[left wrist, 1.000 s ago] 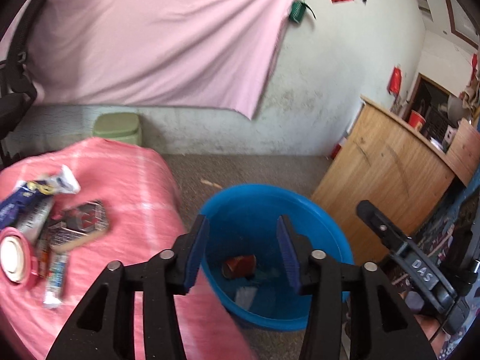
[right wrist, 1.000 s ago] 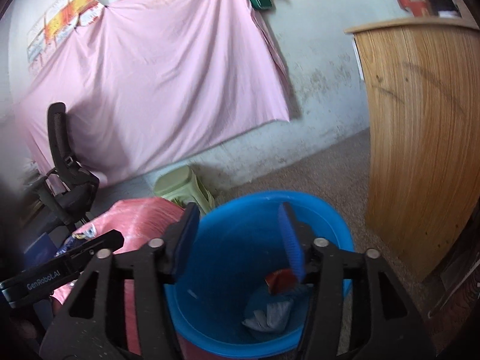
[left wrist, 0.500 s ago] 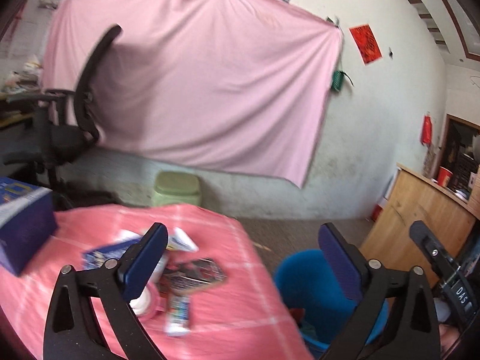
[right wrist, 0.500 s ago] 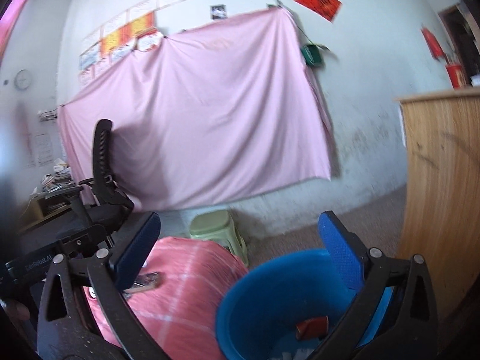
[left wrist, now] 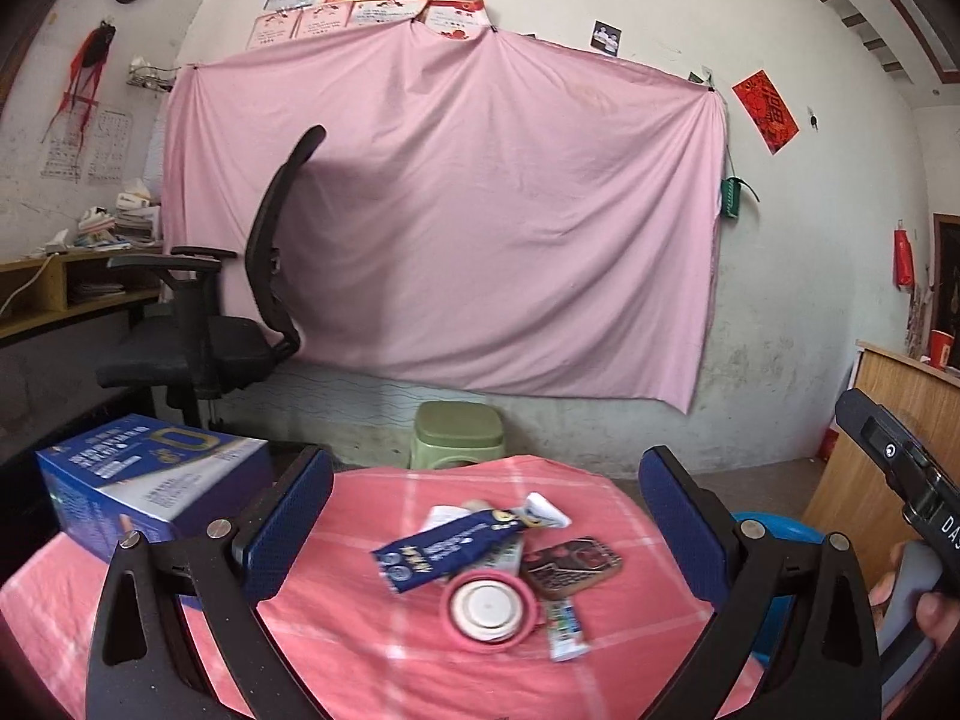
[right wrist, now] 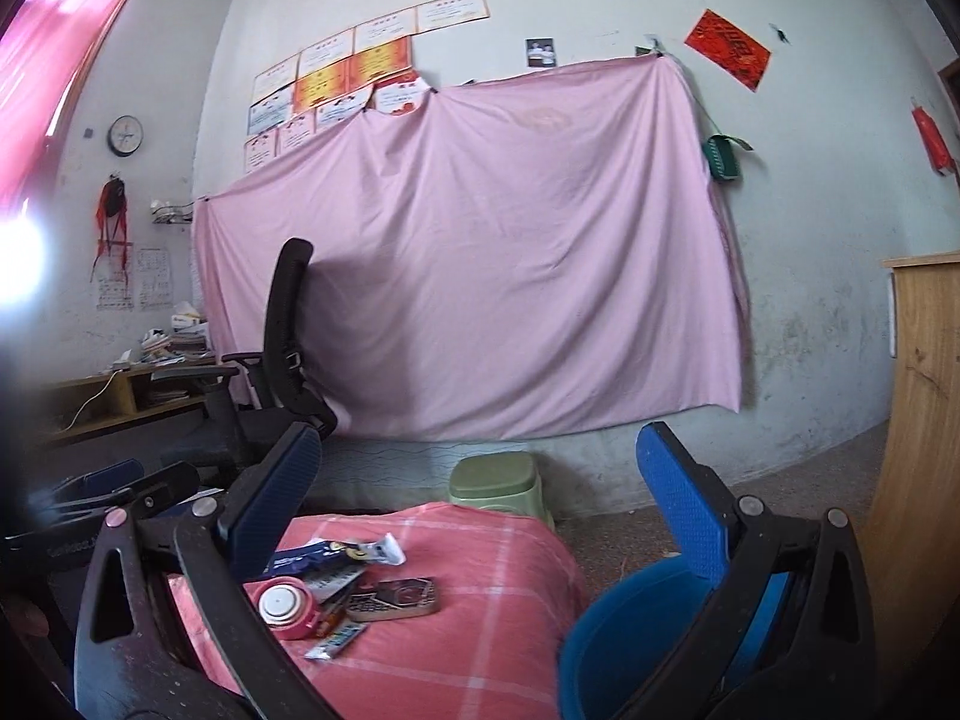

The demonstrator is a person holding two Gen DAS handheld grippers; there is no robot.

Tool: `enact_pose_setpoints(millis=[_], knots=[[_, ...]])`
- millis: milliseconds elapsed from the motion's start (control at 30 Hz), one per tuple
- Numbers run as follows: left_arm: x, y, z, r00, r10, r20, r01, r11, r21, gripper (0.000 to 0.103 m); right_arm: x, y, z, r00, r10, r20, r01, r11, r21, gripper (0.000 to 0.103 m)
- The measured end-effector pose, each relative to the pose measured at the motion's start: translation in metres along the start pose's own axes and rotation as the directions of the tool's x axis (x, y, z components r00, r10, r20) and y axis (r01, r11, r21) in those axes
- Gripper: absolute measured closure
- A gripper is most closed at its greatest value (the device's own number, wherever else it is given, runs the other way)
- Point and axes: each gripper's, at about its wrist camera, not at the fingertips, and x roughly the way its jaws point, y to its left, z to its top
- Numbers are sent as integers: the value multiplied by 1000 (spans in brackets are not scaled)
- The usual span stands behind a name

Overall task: Collect trash
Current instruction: 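Move both grippers back over the table toward the pink tape roll, then close the left gripper around the pink tape roll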

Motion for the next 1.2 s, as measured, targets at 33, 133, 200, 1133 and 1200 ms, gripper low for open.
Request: enact_pose_setpoints(millis=[33,133,200,1133,1200], knots=[[-2,5,-2,1000,9,2,-9,1000,2,3,3,5,-1,1000,11,-7,-11,1000,-7,0],[-4,16,-9,1000,30,-9,-30,1000,7,3,13,15,-7,999,38,-33,-39,999,-21,0],[-3,24,-14,999,41,-28,-41,999,4,3,19,21,-10,997,53,-61,-55,998,-26,0],[92,31,-75,829,-171,-533,209,978,13,35,121,19,-78,780,60,-622,-64,998,16,24],[96,26,-77,820,-166,-548,216,976,28,35,123,19,-80,769,56,-636,-65,998,9,24]])
